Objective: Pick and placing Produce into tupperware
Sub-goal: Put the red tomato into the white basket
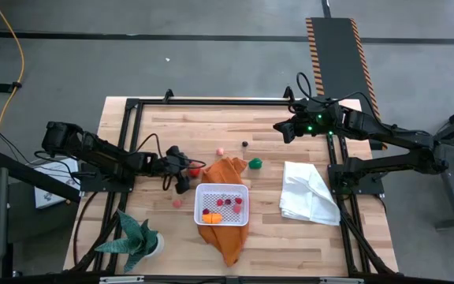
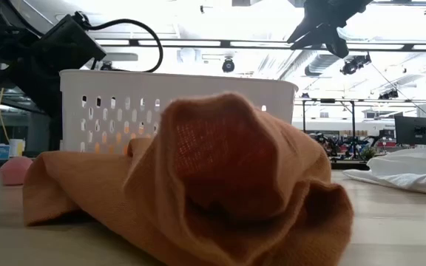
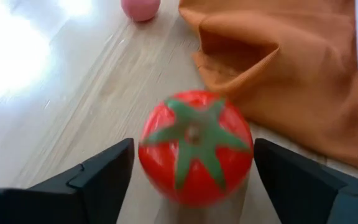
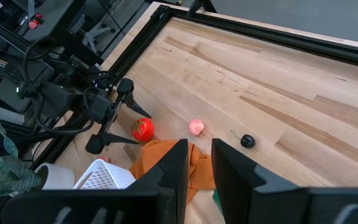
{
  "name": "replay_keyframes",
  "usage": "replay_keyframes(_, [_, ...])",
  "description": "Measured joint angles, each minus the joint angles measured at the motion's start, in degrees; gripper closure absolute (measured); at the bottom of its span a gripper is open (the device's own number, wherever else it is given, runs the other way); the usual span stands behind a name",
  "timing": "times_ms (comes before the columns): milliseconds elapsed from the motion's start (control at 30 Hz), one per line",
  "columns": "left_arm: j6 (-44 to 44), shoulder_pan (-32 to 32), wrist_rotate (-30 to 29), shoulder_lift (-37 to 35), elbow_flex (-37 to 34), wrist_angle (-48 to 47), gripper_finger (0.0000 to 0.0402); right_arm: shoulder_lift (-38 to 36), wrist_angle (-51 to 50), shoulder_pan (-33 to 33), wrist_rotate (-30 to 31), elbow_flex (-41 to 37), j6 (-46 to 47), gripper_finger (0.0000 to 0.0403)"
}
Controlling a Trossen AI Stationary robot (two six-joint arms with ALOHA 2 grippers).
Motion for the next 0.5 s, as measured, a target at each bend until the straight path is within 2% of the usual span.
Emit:
replay_keyframes(200, [0.0,0.0,-0.4,0.0,0.0,1.0,0.0056,0.0,0.0,0.0,0.0,0.0,0.0,0.034])
replay_keyframes(500, [0.0,0.0,-0.4,0.0,0.0,1.6,0.0057,0.0,0.0,0.0,0.0,0.0,-0.1,0.034])
